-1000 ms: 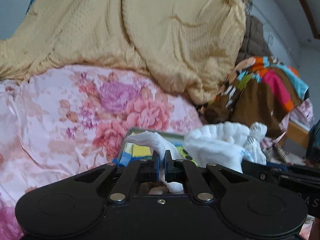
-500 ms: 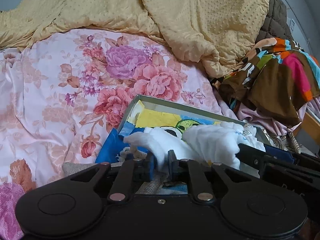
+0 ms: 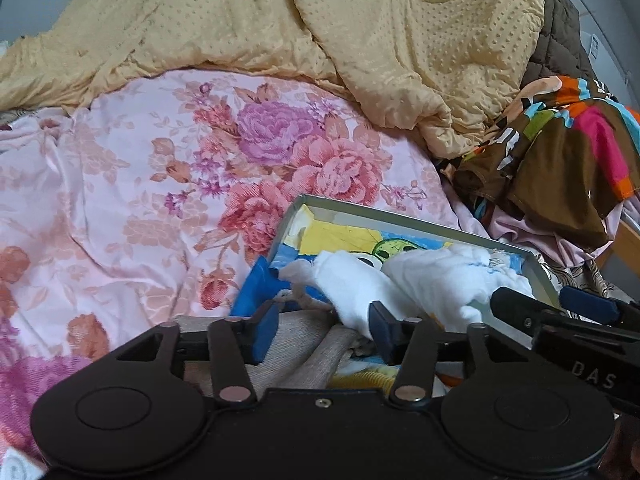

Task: Organize soft objects
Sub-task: 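Open the left tool to drop the white cloth while the right tool releases the bib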

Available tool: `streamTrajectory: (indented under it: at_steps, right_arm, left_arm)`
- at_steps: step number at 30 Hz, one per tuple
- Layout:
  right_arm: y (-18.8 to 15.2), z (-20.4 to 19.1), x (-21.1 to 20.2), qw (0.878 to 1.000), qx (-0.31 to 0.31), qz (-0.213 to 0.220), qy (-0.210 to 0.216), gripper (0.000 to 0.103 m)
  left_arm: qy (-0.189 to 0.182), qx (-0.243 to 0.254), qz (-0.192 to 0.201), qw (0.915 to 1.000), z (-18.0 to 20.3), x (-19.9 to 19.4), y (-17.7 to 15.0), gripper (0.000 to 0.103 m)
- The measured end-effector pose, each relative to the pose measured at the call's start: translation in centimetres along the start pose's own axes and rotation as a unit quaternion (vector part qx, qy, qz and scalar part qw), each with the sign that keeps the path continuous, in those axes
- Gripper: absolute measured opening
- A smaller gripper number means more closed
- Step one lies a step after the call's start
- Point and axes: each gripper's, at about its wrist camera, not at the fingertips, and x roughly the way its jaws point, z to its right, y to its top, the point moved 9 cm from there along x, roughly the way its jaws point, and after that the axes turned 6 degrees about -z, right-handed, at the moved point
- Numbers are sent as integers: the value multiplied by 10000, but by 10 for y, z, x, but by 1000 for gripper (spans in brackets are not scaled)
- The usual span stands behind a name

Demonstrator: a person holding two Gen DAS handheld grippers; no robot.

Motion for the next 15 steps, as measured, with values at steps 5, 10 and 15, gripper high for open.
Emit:
streamTrajectory:
  at_steps: [5, 10, 15]
  right_arm:
    - [0, 2, -10, 9999, 112, 92, 10, 92]
    - [4, 7, -29, 9994, 215, 258, 55, 95]
    - [5, 15, -57, 9980, 422, 453, 85, 99]
  left_arm:
    - [66, 11, 60, 10000, 1, -12, -1, 63]
    - [106, 120, 148, 9998, 6, -27, -1, 67]
    - [97, 126, 421, 9990, 9, -53, 1, 75]
